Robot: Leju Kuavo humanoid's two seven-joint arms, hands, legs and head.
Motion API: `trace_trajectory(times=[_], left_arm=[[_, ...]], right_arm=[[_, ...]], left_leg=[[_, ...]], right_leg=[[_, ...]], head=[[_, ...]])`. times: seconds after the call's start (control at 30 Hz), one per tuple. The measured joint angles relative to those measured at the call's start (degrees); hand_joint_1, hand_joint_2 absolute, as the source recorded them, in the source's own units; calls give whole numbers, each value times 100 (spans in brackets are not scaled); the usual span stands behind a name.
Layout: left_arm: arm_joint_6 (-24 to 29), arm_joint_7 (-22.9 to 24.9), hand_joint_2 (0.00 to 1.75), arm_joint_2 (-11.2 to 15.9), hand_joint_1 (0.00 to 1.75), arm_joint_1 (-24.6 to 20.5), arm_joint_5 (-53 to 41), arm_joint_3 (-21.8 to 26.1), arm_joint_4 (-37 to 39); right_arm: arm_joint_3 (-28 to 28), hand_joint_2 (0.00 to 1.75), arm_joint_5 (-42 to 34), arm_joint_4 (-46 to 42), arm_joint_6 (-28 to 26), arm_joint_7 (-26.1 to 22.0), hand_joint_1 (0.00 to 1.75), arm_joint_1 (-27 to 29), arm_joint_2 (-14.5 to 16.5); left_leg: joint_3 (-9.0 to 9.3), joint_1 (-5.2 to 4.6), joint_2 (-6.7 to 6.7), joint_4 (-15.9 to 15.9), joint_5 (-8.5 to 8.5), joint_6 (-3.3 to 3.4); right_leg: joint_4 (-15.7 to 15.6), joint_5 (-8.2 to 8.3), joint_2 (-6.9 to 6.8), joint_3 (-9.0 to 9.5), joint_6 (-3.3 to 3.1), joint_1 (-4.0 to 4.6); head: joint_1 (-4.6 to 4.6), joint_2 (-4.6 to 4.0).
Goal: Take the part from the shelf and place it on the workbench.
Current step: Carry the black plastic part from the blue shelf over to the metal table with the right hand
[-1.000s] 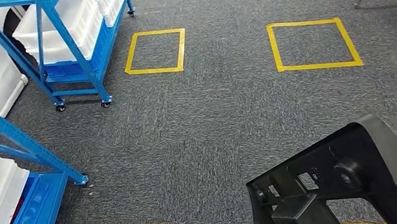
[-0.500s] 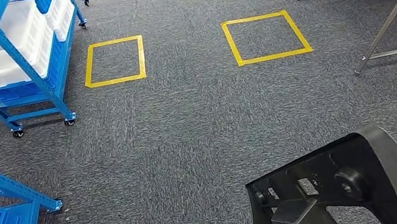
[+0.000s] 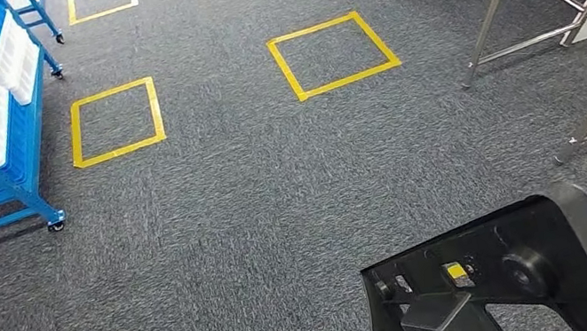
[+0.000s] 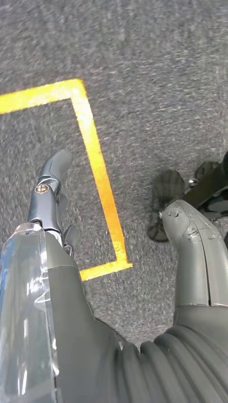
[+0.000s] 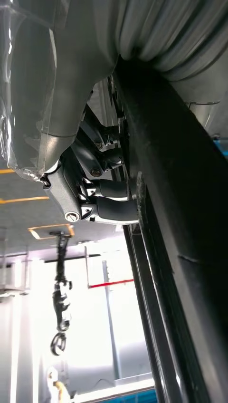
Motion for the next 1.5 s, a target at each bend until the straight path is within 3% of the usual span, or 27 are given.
trace_trajectory(times=[0.07,0.13,0.2,0.27,0.33,0.4,0.43,0.47,0.57,0.63,0.7,0.73,0.8,0.87,0.93,0.97,1.0,1.07,1.13,1.17,1.2,1.23,1.3,1.37,1.4,1.47,1.5], left_arm=[[0,27,175,-1,0,0,6,-1,0],[1,41,175,-2,0,6,3,-2,0],[2,17,175,-22,0,4,-13,-11,-1],[9,-28,175,-56,0,2,-39,-23,-5],[15,-50,175,-73,0,22,-60,-27,-9],[16,-54,175,-78,0,49,-69,-27,-9],[15,-54,175,-79,0,53,-72,-27,-9],[15,-54,175,-80,0,51,-74,-28,-9],[13,-54,175,-100,0,36,-77,-34,-9],[11,-54,175,-114,0,28,-80,-37,-9],[11,-54,175,-127,0,6,-82,-42,-9],[11,-54,175,-130,0,-7,-82,-44,-9],[11,-56,175,-132,0,-17,-83,-47,-9],[11,-58,175,-131,0,2,-84,-47,-9],[11,-58,175,-130,0,30,-85,-47,-9],[11,-59,175,-129,0,37,-88,-47,-9],[11,-61,175,-128,0,40,-93,-47,-10],[11,-65,175,-128,0,42,-103,-47,-11],[12,-70,175,-130,0,46,-105,-47,-11],[13,-72,175,-131,0,45,-106,-47,-11],[14,-76,175,-136,0,42,-107,-48,-11],[15,-79,175,-141,0,37,-107,-48,-13],[16,-88,175,-149,0,31,-108,-49,-17],[16,-94,175,-145,0,47,-108,-49,-20],[16,-94,175,-143,0,57,-108,-49,-20],[16,-95,175,-140,0,60,-109,-49,-21],[16,-95,175,-140,0,52,-110,-49,-21]], right_arm=[[1,175,11,-1,10,1,175,-6,0],[2,175,21,-1,9,2,175,-10,0],[1,175,26,-2,-19,1,175,-1,-1],[-2,175,26,-9,-49,-1,175,7,-2],[-4,175,25,-16,-54,-1,175,2,-2],[-5,175,25,-16,-53,1,175,2,-2],[-5,175,25,-16,-52,2,175,8,-2],[-6,175,25,-16,-50,3,175,13,-2],[-5,175,25,-16,-46,6,175,13,-2],[-4,175,20,-17,-45,7,175,10,-2],[-5,175,13,-21,-44,8,175,22,-2],[-5,175,12,-26,-43,9,175,30,-2],[-2,175,12,-33,-41,9,175,30,-1],[2,175,11,-33,-41,14,175,21,0],[2,175,10,-31,-44,23,175,22,0],[2,175,10,-31,-45,26,175,24,0],[2,175,10,-31,-45,28,175,25,0],[2,175,10,-32,-45,31,175,22,0],[3,175,10,-32,-42,33,175,20,0],[3,175,11,-32,-40,34,175,23,0],[3,175,11,-32,-40,34,175,28,0],[3,175,11,-33,-40,34,175,38,0],[1,175,10,-42,-43,32,175,42,-1],[0,175,10,-48,-43,32,175,34,-2],[0,175,10,-48,-43,34,175,32,-2],[0,175,10,-47,-43,35,175,38,-2],[0,175,10,-47,-43,35,175,39,-2]], left_leg=[[291,45,-332,-719,295,4],[379,49,-535,-952,297,41],[395,41,-405,-988,318,117],[417,50,-232,-1045,351,208],[427,29,-44,-1076,355,267],[431,0,160,-1074,338,287],[440,-7,254,-1074,326,289],[456,-10,340,-1074,312,285],[538,-24,536,-1079,253,246],[574,-40,635,-1093,222,191],[629,-51,731,-1127,205,134],[653,-51,692,-1111,171,109],[539,-47,436,-776,-60,74],[179,-34,170,-20,-421,55],[-113,-29,105,488,-517,34],[-122,-24,92,428,-385,28],[-31,-13,60,147,-156,25],[252,24,-187,-594,223,20],[381,39,-420,-930,298,51],[383,29,-443,-945,281,81],[384,32,-372,-951,288,125],[392,36,-296,-974,302,165],[405,51,-135,-1019,329,245],[405,22,40,-1029,323,291],[405,7,135,-1029,313,302],[422,-11,312,-1029,291,310],[442,-18,387,-1029,276,308]], right_leg=[[76,-35,162,-35,55,-7],[124,-32,307,-106,129,-20],[127,-3,416,-157,204,-35],[307,-119,160,-263,254,-14],[893,-444,-250,-558,290,-5],[1541,-688,-388,-894,317,-22],[1643,-666,-408,-949,322,-26],[1519,-535,-430,-883,320,-26],[415,-45,-702,-278,238,26],[88,-7,-823,-112,169,84],[50,6,-702,-108,119,84],[8,25,-640,-87,94,62],[-73,62,-521,-35,44,9],[-81,64,-394,-29,19,-1],[-66,55,-231,-24,12,-1],[-51,47,-142,-18,19,-5],[-28,34,-53,-11,33,-12],[52,-11,107,-23,86,-22],[117,-30,244,-83,153,-24],[127,-19,312,-114,188,-26],[119,-2,384,-137,222,-32],[136,-6,357,-156,251,-28],[399,-170,51,-297,302,-9],[1066,-525,-313,-632,339,-12],[1420,-665,-378,-813,352,-20],[1652,-644,-420,-935,350,-25],[1444,-481,-446,-825,332,-19]], head=[[-3,0],[-13,1],[-21,1],[16,1],[61,1],[70,1],[71,1],[70,1],[71,1],[68,1],[67,0],[65,-1],[36,0],[6,1],[-1,0],[-2,0],[-3,0],[-6,0],[-10,0],[-14,0],[-13,1],[-12,1],[40,1],[94,1],[99,0],[100,0],[101,-1]])
